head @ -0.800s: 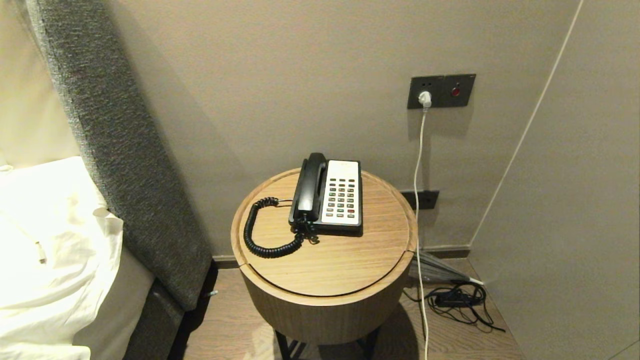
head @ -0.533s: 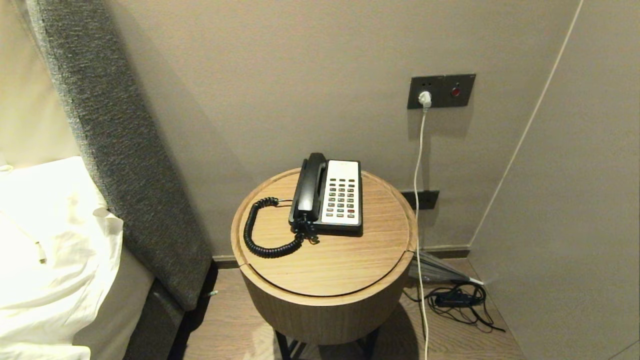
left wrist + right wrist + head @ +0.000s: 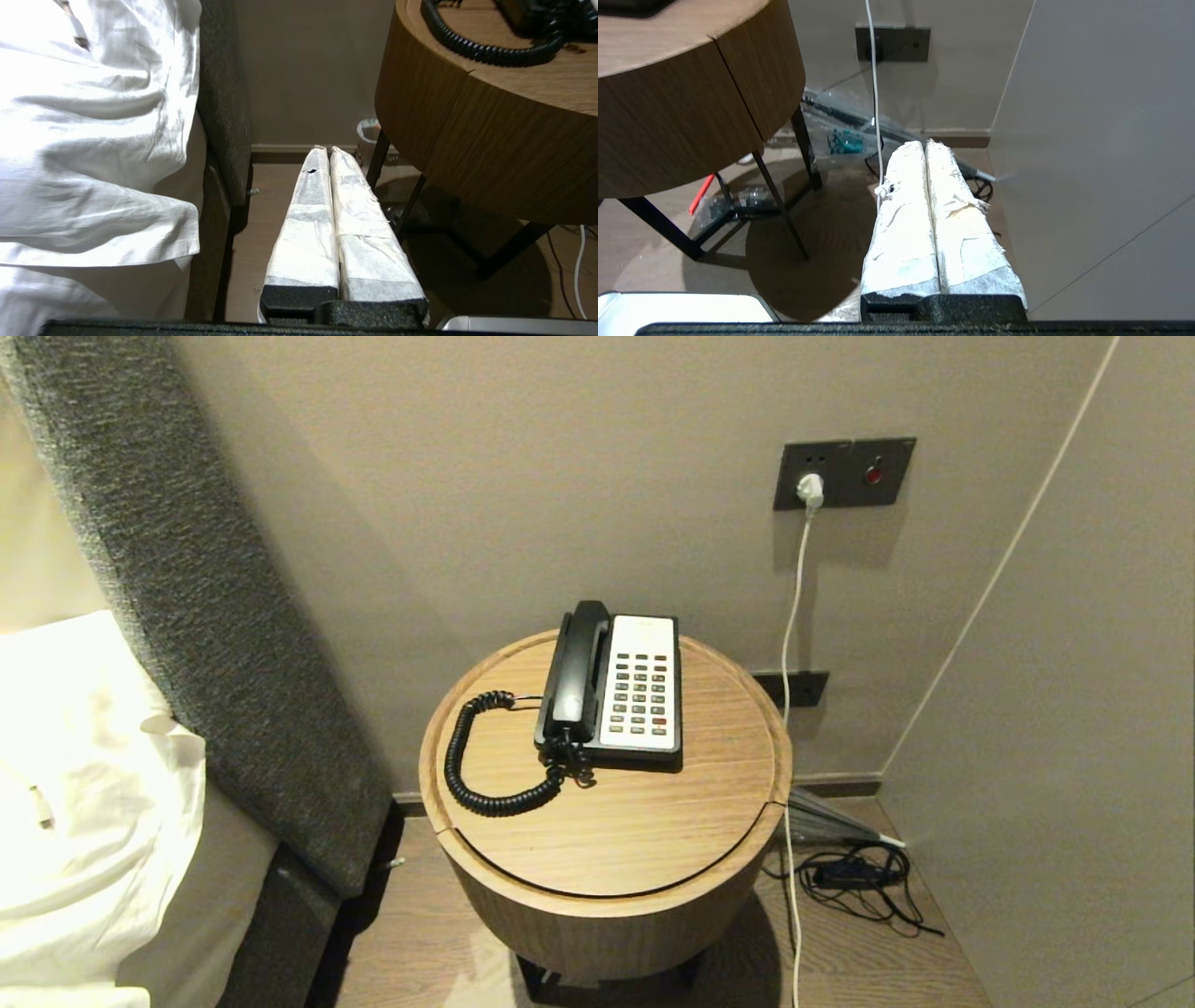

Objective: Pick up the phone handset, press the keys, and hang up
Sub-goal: Pick up the desk phone handset

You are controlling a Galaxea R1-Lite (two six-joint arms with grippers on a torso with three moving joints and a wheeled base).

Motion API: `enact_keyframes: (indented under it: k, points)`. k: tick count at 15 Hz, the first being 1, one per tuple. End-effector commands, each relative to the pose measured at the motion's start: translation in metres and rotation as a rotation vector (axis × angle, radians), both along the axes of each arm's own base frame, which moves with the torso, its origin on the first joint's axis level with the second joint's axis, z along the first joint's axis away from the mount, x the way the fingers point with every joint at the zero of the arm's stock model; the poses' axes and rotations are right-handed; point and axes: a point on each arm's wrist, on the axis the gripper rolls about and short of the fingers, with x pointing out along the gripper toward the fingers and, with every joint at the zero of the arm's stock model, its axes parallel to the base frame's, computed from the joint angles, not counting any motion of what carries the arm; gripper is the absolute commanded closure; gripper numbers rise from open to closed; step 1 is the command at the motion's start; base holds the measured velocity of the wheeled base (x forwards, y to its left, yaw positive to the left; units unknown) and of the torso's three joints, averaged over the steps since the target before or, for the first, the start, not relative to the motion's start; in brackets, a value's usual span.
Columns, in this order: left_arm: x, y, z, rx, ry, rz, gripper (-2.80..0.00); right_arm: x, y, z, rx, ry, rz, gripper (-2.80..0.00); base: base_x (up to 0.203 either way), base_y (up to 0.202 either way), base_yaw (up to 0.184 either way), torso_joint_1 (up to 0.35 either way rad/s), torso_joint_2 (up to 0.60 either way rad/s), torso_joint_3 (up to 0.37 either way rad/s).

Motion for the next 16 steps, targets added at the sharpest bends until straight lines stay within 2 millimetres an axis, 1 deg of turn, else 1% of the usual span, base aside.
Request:
enact_keyframes:
  k: [1,4,13,16]
  points:
    - [0.0026,0.0,0.0007,-0.01,0.034,0.0,0.0,0.0001,0.0,0.0,-0.001,0.001,0.0,0.0,0.0,0.0,0.0,0.002,0.0,-0.203]
    - [-0.0008,0.0,-0.0001,-0.007,0.001,0.002,0.0,0.0001,0.0,0.0,-0.001,0.001,0.001,0.0,0.0,0.0,0.0,0.001,0.0,-0.195]
    - [-0.0004,0.0,-0.0001,-0.009,-0.006,0.0,0.0,0.0001,0.0,0.0,-0.001,0.001,0.0,0.0,0.0,0.0,0.0,0.002,0.0,-0.199]
    - [-0.0004,0.0,-0.0003,0.002,-0.004,0.0,0.0,0.0,0.0,0.0,-0.001,0.0,0.001,0.0,0.0,0.0,0.0,0.001,0.0,-0.072]
